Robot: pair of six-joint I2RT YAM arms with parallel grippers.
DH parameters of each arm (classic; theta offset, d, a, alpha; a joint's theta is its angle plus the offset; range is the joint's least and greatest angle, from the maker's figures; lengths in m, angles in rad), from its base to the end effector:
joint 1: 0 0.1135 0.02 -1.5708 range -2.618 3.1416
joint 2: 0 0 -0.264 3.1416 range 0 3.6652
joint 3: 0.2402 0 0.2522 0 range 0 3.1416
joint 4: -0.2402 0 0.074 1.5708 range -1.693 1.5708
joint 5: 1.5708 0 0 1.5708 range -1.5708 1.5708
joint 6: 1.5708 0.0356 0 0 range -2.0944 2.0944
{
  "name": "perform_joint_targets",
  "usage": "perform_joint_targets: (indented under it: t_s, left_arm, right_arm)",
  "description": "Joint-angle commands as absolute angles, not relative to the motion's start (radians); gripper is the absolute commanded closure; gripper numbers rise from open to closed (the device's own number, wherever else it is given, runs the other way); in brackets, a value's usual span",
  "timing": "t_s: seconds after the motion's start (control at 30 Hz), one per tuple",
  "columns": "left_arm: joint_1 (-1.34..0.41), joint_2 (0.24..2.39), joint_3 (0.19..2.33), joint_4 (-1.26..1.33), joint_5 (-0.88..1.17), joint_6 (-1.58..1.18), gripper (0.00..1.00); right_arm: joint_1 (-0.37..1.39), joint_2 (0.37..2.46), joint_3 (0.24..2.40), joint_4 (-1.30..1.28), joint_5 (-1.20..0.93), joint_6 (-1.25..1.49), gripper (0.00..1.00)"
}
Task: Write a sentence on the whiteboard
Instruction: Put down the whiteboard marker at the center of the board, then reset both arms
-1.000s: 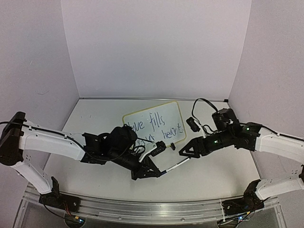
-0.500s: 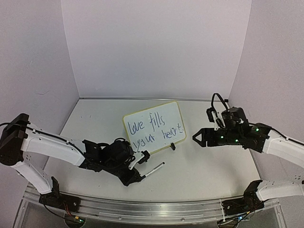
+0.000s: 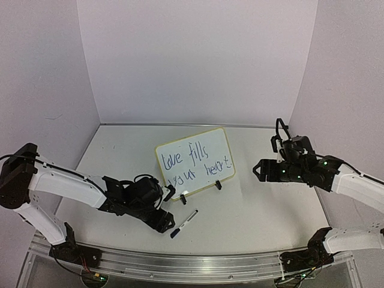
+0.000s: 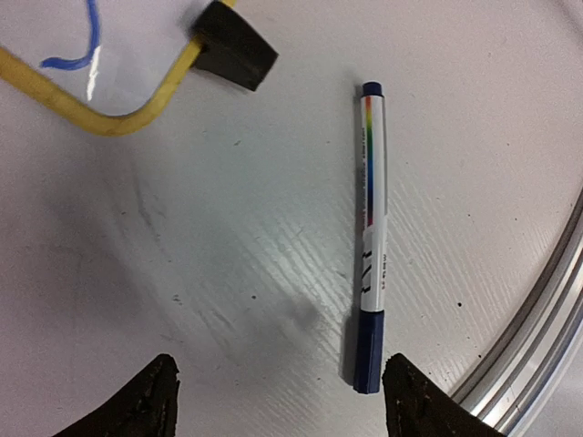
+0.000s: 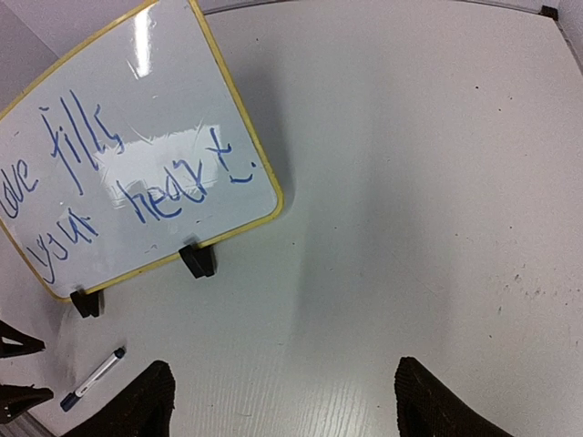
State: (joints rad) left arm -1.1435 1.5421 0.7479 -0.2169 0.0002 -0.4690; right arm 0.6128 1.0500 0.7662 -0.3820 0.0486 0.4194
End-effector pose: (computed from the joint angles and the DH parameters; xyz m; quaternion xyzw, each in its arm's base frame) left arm 0.1181 -0.2595 0.1518 0.3181 0.9069 -0.1994 0.1911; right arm 0.1865 0.1290 0.2638 -0.0762 0.8959 0.1967 0.3909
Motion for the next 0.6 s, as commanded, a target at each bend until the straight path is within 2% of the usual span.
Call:
perform_joint_targets:
  t_s: [0.0,0.2,0.33,0.57]
  left_arm:
    - [-1.040,1.412,0.711,-0.194,-0.033,-0.492,0.19]
    - [-0.851,1.292,0.680,-0.183,-0.013,-0.435,0.10]
    - [-0.708,1.239,0.678,-0.198,-0.003,-0.377,0.08]
    - [-0.344,1.163,0.694,-0.143,0.101,-0.327,0.05]
  right_arm:
    - [0.586,1.069,0.780,-0.371,0.124,0.400,0.17]
    - [0.474,1.074,0.790,-0.349,0.082,0.362,0.15]
    - [0.384,1.077,0.788,-0.320,0.026,0.352,0.15]
    - [0.151,1.028,0.732,-0.242,-0.061,0.329,0.16]
